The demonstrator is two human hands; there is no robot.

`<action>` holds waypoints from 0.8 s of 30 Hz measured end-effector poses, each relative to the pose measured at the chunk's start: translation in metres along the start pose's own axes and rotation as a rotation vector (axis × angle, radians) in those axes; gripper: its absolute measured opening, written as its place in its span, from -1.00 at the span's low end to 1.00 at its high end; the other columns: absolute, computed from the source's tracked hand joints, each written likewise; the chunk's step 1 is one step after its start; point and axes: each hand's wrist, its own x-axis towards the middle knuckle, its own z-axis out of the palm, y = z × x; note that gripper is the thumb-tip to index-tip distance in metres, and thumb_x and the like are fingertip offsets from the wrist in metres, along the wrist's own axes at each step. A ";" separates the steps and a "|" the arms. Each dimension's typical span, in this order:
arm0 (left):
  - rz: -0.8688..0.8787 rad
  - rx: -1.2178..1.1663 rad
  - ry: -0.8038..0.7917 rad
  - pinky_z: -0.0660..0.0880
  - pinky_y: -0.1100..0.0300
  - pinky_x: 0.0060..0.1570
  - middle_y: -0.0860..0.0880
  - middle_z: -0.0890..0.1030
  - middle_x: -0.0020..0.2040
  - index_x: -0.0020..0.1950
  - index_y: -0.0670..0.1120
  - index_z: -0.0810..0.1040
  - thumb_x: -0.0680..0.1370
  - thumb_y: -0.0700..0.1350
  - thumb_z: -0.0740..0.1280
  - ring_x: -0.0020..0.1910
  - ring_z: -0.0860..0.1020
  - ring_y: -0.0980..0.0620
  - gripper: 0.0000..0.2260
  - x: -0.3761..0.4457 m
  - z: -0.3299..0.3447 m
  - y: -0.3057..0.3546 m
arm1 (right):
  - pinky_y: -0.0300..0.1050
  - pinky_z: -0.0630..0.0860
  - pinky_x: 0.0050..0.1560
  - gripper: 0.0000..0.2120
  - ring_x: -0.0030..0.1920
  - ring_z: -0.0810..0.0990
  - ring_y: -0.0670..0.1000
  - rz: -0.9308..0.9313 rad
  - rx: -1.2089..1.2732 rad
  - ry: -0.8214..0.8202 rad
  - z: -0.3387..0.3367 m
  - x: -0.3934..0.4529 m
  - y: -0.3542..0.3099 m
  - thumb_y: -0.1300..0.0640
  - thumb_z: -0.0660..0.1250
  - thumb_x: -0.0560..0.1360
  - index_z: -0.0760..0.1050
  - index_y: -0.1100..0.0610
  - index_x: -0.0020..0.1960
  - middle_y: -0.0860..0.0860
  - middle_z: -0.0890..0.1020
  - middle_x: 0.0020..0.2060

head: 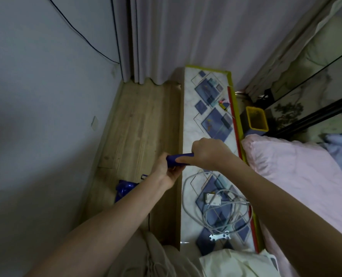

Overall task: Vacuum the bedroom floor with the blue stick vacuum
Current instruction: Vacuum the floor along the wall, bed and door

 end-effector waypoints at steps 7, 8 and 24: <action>0.034 0.014 0.056 0.60 0.00 -0.01 -0.22 0.54 -0.11 0.00 -0.20 0.44 0.59 -0.14 0.22 -0.14 0.59 -0.14 -0.87 0.017 -0.008 -0.001 | -0.16 0.29 -0.41 -0.35 -0.45 0.40 -0.03 0.007 0.019 0.045 0.002 -0.005 -0.013 -0.45 0.07 0.47 0.33 0.13 -0.37 -0.01 0.44 -0.45; 0.053 -0.002 0.064 0.61 0.00 -0.06 -0.22 0.54 -0.10 0.03 -0.20 0.45 0.58 -0.13 0.22 -0.14 0.60 -0.14 -0.85 0.020 -0.010 0.001 | -0.15 0.29 -0.40 -0.36 -0.44 0.41 -0.03 -0.001 0.019 0.052 0.000 -0.003 -0.017 -0.45 0.07 0.48 0.35 0.13 -0.35 -0.01 0.45 -0.44; 0.187 -0.044 0.162 0.58 0.09 -0.36 -0.19 0.55 -0.15 -0.01 -0.19 0.45 0.61 -0.07 0.24 -0.24 0.59 -0.08 -0.82 0.024 -0.053 0.051 | -0.13 0.44 -0.34 -0.36 -0.43 0.47 -0.03 -0.060 0.117 0.063 0.006 0.049 -0.066 -0.46 0.13 0.45 0.46 0.13 -0.29 -0.01 0.51 -0.42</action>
